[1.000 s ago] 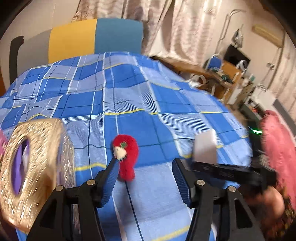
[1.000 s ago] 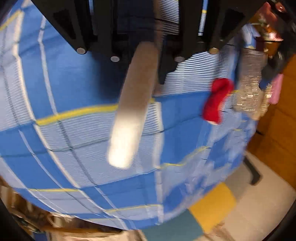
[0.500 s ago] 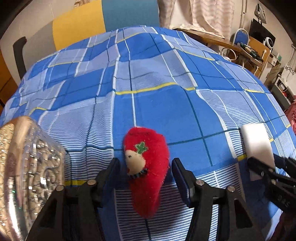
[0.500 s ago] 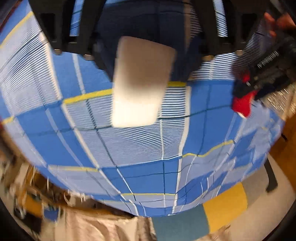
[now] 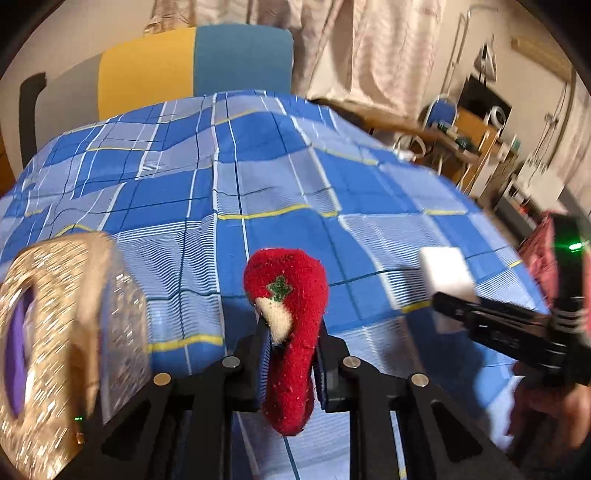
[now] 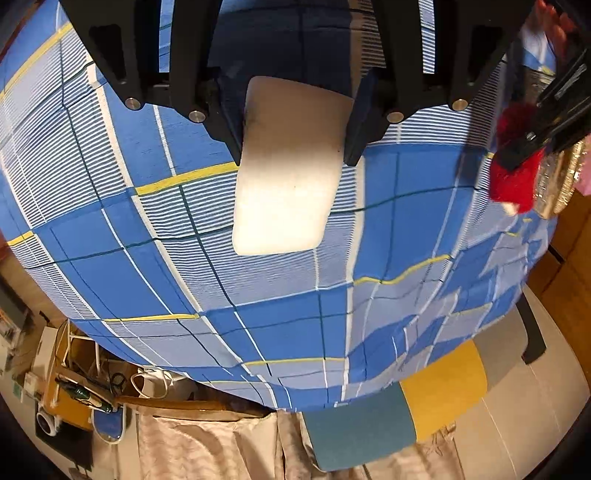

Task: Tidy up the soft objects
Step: 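Carry the red item with left tool into the tray while right tool carries the sponge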

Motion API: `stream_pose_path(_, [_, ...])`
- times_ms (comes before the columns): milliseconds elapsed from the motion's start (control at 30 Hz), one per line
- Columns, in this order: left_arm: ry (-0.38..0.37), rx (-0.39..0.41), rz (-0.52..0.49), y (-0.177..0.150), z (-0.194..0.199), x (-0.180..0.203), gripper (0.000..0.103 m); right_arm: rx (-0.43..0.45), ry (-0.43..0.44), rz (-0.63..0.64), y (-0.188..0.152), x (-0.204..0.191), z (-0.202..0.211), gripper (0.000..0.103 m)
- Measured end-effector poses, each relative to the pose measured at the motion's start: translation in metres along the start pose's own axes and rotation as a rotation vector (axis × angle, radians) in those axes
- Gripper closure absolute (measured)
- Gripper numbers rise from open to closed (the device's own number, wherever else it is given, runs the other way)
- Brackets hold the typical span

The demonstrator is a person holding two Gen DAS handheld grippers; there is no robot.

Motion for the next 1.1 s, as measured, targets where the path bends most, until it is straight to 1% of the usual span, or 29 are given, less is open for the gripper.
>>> stream_pose_path(167, [-0.057,0.053,0.013,-0.015,0.048,-0.013,0.084,0.006,0.041,-0.011,-0.004,-0.007,0.002,0.051])
stream_pose_path(300, [-0.080,0.090,0.016,-0.029,0.082,-0.029,0.084,0.008,0.083,-0.021,-0.007,-0.015,0.003,0.051])
stream_pose_path(467, [-0.056,0.148,0.039,-0.042,0.126,-0.064,0.084,0.028,0.097,0.008,-0.010,-0.029,0.008,0.051])
stream_pose_path(567, [-0.018,0.175,0.090,-0.047,0.150,-0.098,0.084,0.039,0.101,0.015,-0.012,-0.035,0.010,0.051])
stream_pose_path(667, [0.025,0.191,0.141,-0.055,0.166,-0.133,0.084,0.055,0.104,0.025,-0.012,-0.040,0.015,0.051])
stream_pose_path(767, [0.093,0.192,0.208,-0.068,0.176,-0.176,0.084,0.088,0.107,0.033,-0.011,-0.045,0.022,0.051])
stream_pose_path(867, [0.167,0.155,0.269,-0.082,0.173,-0.218,0.084,0.127,0.111,0.022,-0.012,-0.050,0.034,0.051])
stream_pose_path(1000, [0.250,0.083,0.314,-0.102,0.153,-0.263,0.084,0.170,0.132,0.013,-0.013,-0.058,0.054,0.051])
stream_pose_path(1100, [0.276,0.032,0.330,-0.116,0.133,-0.285,0.084,0.203,0.144,0.022,-0.015,-0.069,0.072,0.051])
Point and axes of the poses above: each gripper's, at about its wrist camera, not at the fingertips, and z roughly against the way its jaws point, x to its right, y to its top, the point moved 1 cm from there along -z, roughly the way its jaws point, and after that the axes turned 10 degrees about y, right-handed, at the moved point
